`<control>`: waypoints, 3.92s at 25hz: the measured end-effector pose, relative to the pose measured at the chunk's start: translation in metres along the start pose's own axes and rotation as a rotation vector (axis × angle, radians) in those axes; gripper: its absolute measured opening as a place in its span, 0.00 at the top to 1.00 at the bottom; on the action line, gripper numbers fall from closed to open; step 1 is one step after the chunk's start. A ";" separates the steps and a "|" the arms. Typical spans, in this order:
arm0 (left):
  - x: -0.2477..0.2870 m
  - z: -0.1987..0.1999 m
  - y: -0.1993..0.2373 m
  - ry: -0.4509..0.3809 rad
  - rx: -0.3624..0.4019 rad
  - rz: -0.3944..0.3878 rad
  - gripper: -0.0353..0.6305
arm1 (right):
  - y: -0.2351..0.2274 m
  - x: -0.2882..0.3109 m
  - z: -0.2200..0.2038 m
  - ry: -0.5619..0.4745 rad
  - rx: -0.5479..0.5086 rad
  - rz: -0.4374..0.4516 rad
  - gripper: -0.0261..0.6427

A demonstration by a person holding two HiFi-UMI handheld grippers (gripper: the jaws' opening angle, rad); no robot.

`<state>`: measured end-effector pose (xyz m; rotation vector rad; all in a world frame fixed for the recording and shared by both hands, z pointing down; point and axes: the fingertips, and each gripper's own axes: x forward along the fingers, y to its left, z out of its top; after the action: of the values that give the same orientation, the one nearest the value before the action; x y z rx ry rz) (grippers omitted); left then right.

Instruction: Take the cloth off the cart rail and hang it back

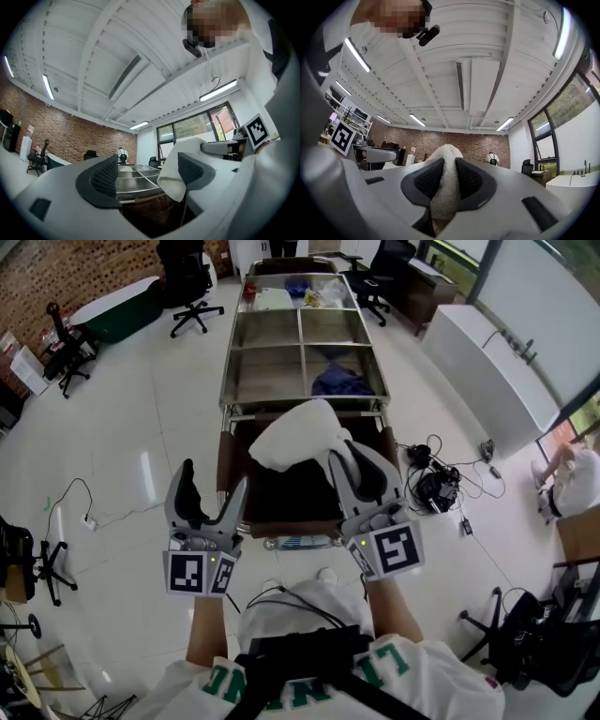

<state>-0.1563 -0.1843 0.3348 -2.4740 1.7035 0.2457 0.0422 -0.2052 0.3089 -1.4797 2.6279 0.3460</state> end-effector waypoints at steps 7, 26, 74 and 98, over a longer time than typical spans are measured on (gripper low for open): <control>0.003 -0.007 0.003 0.015 -0.007 -0.004 0.37 | 0.005 0.005 -0.003 0.008 0.016 0.013 0.82; -0.002 -0.017 0.011 0.048 0.028 0.037 0.38 | 0.002 0.023 -0.032 0.045 0.023 0.035 0.82; -0.029 -0.009 0.024 0.053 0.028 0.067 0.38 | 0.017 0.059 -0.019 -0.064 0.092 0.127 0.39; -0.013 -0.028 -0.010 0.084 0.028 -0.011 0.38 | 0.021 -0.004 -0.046 0.066 0.058 -0.014 0.40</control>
<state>-0.1497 -0.1741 0.3654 -2.5064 1.7113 0.1179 0.0273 -0.2030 0.3575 -1.5162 2.6521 0.2213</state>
